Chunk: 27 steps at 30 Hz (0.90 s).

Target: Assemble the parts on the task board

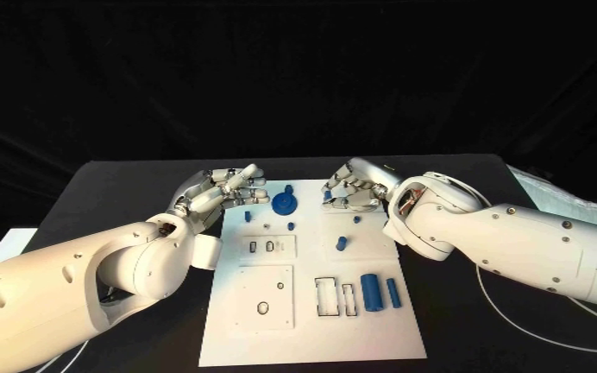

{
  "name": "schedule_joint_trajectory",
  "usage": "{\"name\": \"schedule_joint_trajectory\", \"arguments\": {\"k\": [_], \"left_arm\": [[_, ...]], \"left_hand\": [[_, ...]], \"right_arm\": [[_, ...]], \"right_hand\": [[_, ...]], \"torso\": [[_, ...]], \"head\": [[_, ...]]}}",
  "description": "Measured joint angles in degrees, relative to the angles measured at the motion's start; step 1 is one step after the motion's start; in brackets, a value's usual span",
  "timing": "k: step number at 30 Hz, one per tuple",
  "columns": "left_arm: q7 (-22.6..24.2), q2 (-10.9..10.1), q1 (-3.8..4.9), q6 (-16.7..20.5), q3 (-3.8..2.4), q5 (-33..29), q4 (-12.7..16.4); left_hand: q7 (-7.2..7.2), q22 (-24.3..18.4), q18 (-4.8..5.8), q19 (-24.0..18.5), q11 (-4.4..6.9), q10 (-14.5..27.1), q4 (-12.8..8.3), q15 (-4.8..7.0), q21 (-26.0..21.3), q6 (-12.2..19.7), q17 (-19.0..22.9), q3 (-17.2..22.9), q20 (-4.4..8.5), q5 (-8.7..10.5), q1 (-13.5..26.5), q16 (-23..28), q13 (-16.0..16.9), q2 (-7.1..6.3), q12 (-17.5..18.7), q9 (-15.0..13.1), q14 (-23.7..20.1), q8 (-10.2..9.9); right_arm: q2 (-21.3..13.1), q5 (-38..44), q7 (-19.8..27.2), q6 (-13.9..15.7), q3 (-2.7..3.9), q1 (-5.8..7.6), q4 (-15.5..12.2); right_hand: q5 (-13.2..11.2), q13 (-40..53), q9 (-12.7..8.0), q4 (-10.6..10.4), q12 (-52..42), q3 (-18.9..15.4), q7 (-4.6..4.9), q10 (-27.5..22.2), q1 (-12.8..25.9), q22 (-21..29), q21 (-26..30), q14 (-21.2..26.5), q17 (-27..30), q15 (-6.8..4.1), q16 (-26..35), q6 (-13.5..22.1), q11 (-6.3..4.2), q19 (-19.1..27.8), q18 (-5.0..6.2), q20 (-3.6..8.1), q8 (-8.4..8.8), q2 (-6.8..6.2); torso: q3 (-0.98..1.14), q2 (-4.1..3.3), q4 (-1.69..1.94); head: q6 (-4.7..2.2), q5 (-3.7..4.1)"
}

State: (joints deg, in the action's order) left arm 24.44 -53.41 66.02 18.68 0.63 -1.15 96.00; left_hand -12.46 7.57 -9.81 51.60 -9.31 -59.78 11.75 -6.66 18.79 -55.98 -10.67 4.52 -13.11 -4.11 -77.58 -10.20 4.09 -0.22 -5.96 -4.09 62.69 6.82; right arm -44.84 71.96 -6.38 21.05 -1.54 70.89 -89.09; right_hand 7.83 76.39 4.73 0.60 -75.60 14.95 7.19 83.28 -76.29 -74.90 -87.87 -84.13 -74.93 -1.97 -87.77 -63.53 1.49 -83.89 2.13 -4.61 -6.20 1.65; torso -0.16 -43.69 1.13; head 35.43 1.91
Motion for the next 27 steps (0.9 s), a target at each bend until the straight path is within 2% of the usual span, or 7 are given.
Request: {"name": "schedule_joint_trajectory", "arguments": {"k": [7,15,20,27], "left_arm": [[0.1,-0.2,0.01,0.0,0.00,0.0,-0.5],[0.2,-0.4,0.01,0.0,0.00,0.0,-1.0],[0.3,-0.4,0.01,0.0,0.00,-0.1,-1.4],[0.3,-0.2,0.01,0.0,-0.01,-0.3,-1.6]], "left_hand": [[0.00,0.0,0.00,0.0,0.00,0.0,-0.2,0.00,0.0,0.0,0.0,0.2,0.00,0.00,0.0,0.0,0.0,0.00,0.0,0.0,0.0,0.0],[0.00,0.0,0.00,0.0,0.00,0.0,-0.2,0.00,0.0,0.0,0.0,0.2,0.00,0.00,-0.2,0.0,0.0,0.22,0.0,0.0,0.0,-0.2],[0.00,0.0,0.00,0.0,0.00,0.0,-0.2,0.00,0.0,0.0,0.0,0.2,0.00,0.00,-0.2,0.0,0.0,0.22,0.0,0.0,0.0,-0.2],[0.00,-0.1,0.00,0.0,0.00,0.0,-0.2,0.00,0.0,0.0,-0.1,0.2,0.00,0.00,-0.2,0.0,0.0,0.22,0.0,0.0,0.0,-0.2]], "right_arm": [[5.1,1.3,-2.1,0.1,-0.28,-1.05,-0.7],[8.8,4.9,-4.3,0.1,-0.71,-3.20,0.7],[10.7,7.2,-5.7,-0.1,-0.86,-4.88,1.1],[11.9,9.3,-7.8,-0.7,-0.86,-6.34,1.9]], "right_hand": [[-0.1,0.0,0.0,0.0,0.5,0.0,0.00,-0.2,0.1,0.0,0.0,0.0,0.0,0.00,0.0,0.0,-0.19,0.0,0.00,0.00,0.00,-0.08],[0.6,0.1,0.1,0.0,1.6,0.0,-0.05,-0.7,0.5,0.0,0.2,0.0,0.0,0.01,0.0,0.0,-0.29,0.0,0.00,0.00,0.00,-0.08],[1.3,0.5,0.1,0.0,2.1,0.0,-0.06,-0.7,0.8,0.0,0.2,0.0,0.0,0.01,0.0,0.1,-0.29,0.0,0.00,0.00,0.01,-0.30],[1.8,0.5,0.0,0.0,2.3,0.3,-0.08,-0.9,0.8,0.0,0.2,0.0,0.0,0.01,0.3,0.1,-0.09,0.0,0.00,-0.01,0.27,-0.30]], "torso": [[-0.18,0.08,0.21],[-0.14,-0.01,0.21],[-0.06,-0.05,0.11],[-0.01,-0.06,0.04]], "head": [[0.59,-0.79],[1.20,-1.76],[1.53,-2.01],[1.95,-2.19]]}}
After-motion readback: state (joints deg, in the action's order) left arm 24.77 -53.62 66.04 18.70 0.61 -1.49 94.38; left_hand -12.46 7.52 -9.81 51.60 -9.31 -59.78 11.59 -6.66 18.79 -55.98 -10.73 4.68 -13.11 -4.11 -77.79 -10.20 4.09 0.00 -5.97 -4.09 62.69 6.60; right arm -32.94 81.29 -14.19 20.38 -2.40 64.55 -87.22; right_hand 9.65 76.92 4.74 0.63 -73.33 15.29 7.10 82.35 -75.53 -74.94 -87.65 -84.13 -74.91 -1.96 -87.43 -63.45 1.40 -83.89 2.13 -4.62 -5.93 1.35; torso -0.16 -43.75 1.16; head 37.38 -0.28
